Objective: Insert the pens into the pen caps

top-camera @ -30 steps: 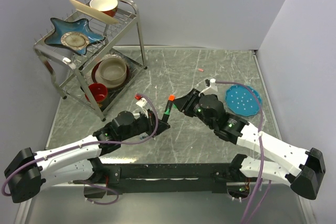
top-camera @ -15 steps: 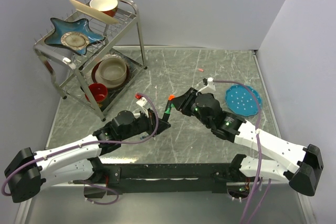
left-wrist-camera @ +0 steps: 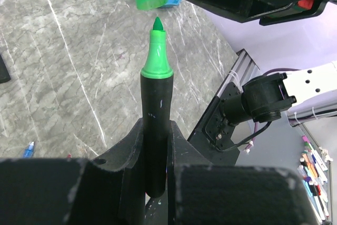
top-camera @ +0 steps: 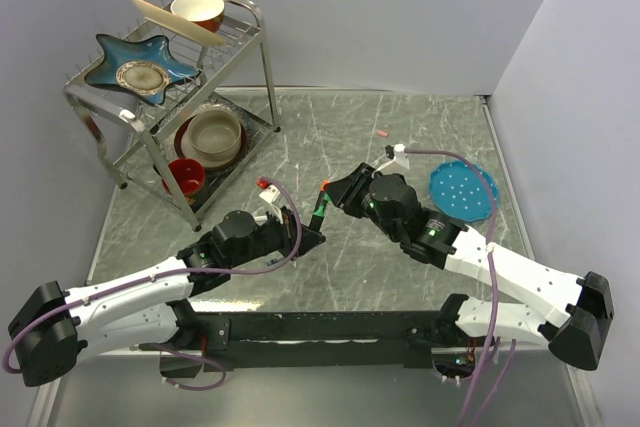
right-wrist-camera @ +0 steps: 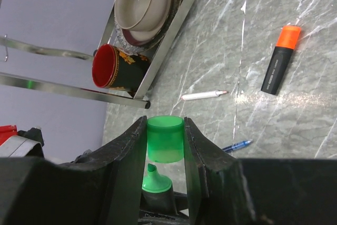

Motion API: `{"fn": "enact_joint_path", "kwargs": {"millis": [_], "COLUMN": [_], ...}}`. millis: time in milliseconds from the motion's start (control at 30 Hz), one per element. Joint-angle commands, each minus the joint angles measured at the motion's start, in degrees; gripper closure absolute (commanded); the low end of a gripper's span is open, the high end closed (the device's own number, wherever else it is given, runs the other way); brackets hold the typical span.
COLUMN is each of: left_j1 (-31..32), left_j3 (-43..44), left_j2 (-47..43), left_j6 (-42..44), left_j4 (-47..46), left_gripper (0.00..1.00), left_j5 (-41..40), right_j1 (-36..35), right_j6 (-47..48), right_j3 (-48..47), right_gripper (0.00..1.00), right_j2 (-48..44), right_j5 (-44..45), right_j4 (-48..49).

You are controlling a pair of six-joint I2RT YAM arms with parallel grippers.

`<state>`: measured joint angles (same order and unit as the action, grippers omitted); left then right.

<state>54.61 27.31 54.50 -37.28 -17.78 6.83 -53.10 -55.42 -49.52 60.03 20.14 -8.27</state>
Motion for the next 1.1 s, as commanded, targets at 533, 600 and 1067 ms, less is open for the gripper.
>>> {"fn": "enact_joint_path", "kwargs": {"millis": [533, 600, 1067], "left_j1": [0.4, 0.4, 0.4], "left_j3": [0.6, 0.7, 3.3], "left_j2": [-1.1, -1.3, -2.0], "left_j6": [0.5, 0.5, 1.4], "left_j4": [-3.2, -3.1, -0.4], "left_gripper": [0.99, 0.99, 0.99], "left_j5": [-2.2, -2.9, -6.3], "right_j1": [-4.2, -5.1, -18.1], "right_j6": [-0.9, -1.4, -11.7], "right_j3": [-2.3, -2.3, -5.2], "right_gripper": [1.0, 1.0, 0.82], "right_j2": [-0.5, -0.5, 5.7], "right_j5": [3.1, 4.2, 19.1], "right_j4": [-1.7, -2.8, -17.2]}}
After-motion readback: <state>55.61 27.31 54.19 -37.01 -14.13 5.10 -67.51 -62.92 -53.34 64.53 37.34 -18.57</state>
